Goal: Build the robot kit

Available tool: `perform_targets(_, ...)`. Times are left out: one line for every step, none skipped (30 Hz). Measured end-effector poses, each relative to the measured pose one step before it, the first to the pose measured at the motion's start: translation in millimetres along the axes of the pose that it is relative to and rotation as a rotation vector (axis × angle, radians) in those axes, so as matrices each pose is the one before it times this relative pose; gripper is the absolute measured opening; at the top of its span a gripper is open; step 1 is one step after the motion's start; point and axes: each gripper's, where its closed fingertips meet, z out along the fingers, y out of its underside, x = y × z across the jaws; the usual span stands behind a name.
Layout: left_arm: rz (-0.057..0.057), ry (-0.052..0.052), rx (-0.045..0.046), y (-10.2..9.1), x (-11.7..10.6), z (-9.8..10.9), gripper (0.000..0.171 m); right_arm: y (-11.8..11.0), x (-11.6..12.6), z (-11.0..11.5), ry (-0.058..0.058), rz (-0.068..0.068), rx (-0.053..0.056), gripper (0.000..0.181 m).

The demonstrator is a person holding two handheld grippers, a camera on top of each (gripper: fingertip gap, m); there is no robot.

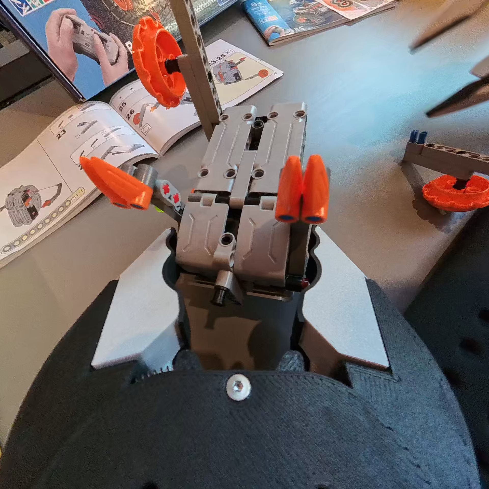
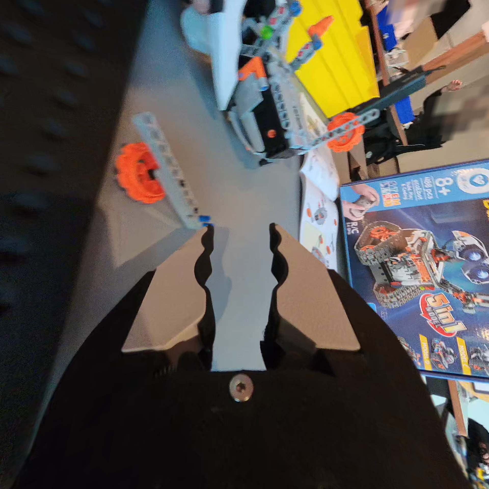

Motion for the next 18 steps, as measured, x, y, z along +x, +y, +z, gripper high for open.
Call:
perform_targets(-0.0017,0.0046,-0.00240,0.34,0.59,-0.50,0.098,-1.14,-10.01,-3.34,-0.0225,-0.0199,-0.0116,0.041)
perform_targets(-0.0030,0.0055,0.00082,0.00,0.69,-0.79,0.098,-0.89,-8.05,-1.49,-0.0234,-0.0121,-0.0126,0.039)
perform_targets(-0.0015,-0.0010,0.00443,-0.55,-0.31,-1.17,0.099,-1.42,-6.39,0.43,-0.0244,-0.0059,-0.0106,0.039)
perform_targets(0.0008,-0.0065,0.00427,-0.59,-1.06,-1.49,0.103,-2.67,-6.16,2.22,-0.0304,-0.0071,-0.0053,0.039)
perform_targets(0.0025,-0.0036,0.00407,-0.87,-0.61,-1.81,0.102,-3.13,-4.28,3.27,-0.0232,-0.0190,-0.0055,0.040)
perform_targets(0.0014,-0.0038,0.00714,-1.58,-0.50,-2.29,0.102,-3.09,-2.31,3.77,-0.0140,-0.0325,-0.0058,0.039)
perform_targets(0.0006,-0.0012,0.00704,-1.68,0.03,-2.36,0.101,-2.58,-2.77,4.07,-0.0204,-0.0358,-0.0085,0.038)
perform_targets(0.0019,0.0004,0.00175,-0.70,0.36,-2.23,0.100,-0.95,-2.36,4.27,-0.0219,-0.0295,-0.0153,0.037)
perform_targets(0.0063,-0.0033,-0.00326,0.27,0.07,-2.36,0.100,-0.15,-1.42,3.81,-0.0148,-0.0247,-0.0145,0.036)
perform_targets(0.0095,-0.0090,-0.00219,0.03,-0.52,-2.80,0.100,-1.79,1.00,2.52,0.0011,-0.0233,0.0020,0.030)
perform_targets(0.0090,-0.0125,0.00235,-0.43,-0.82,-3.58,0.100,-0.30,1.31,1.99,0.0051,-0.0184,-0.0023,0.025)
perform_targets(0.0043,-0.0120,0.00785,-1.26,-0.79,-4.57,0.101,0.72,0.87,1.41,0.0037,-0.0135,-0.0075,0.023)
perform_targets(-0.0036,-0.0076,0.01208,-1.88,-0.53,-5.21,0.100,-0.92,1.22,0.90,0.0084,-0.0046,0.0043,0.020)
perform_targets(-0.0127,0.0041,0.01359,-1.62,0.54,-5.49,0.100,-0.84,2.48,0.69,0.0191,0.0068,0.0039,0.018)
perform_targets(-0.0191,0.0159,0.01579,-1.65,2.20,-5.74,0.100,-2.05,1.41,0.16,0.0140,0.0153,0.0117,0.016)
perform_targets(-0.0209,0.0127,0.01749,-1.79,1.67,-6.39,0.100,-3.97,3.87,-1.36,0.0307,0.0238,0.0240,0.016)
perform_targets(-0.0165,0.0071,0.02055,-2.18,1.27,-7.29,0.099,-6.45,4.88,-2.77,0.0319,0.0376,0.0425,0.015)
perform_targets(-0.0097,0.0152,0.02496,-3.04,3.17,-7.96,0.098,-7.60,6.04,-3.81,0.0287,0.0569,0.0486,0.015)
